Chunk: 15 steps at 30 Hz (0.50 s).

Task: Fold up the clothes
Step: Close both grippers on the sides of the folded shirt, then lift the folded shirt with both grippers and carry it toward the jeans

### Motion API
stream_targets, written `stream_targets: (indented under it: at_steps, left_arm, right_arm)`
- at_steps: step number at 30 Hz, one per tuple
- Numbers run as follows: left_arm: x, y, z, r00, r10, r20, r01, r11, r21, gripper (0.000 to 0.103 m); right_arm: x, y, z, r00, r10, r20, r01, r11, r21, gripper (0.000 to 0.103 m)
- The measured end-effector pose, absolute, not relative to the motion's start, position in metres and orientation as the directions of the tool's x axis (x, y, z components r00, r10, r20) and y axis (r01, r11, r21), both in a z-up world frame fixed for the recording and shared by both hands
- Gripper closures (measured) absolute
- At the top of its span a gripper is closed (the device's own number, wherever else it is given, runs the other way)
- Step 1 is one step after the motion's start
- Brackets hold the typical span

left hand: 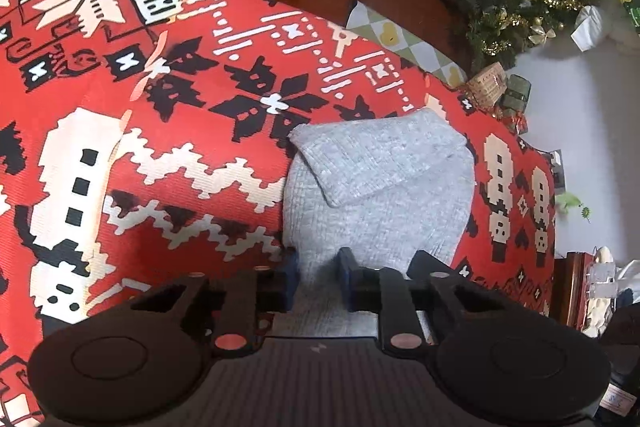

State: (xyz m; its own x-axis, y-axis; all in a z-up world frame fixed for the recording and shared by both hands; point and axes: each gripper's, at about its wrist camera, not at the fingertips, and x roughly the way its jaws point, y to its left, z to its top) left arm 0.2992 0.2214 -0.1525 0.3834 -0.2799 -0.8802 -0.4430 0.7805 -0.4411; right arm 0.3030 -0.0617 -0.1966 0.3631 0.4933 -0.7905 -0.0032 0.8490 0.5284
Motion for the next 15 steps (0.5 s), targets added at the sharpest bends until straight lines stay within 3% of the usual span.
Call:
stream_targets:
  at_steps: [8, 15]
  left_arm:
    - [0.281, 0.232, -0.124, 0.456, -0.263, -0.85, -0.46, 0.748, -0.479, 0.087]
    - [0.239, 0.277, -0.074, 0.543, -0.212, -0.812, -0.487, 0.709, -0.511, 0.087]
  right_arm:
    - [0.285, -0.039, -0.146, 0.427, 0.488, -0.761, -0.088, 0.86, 0.503, 0.087]
    - [0.27, 0.0, -0.088, 0.43, 0.57, -0.7, -0.186, 0.815, 0.548, 0.087]
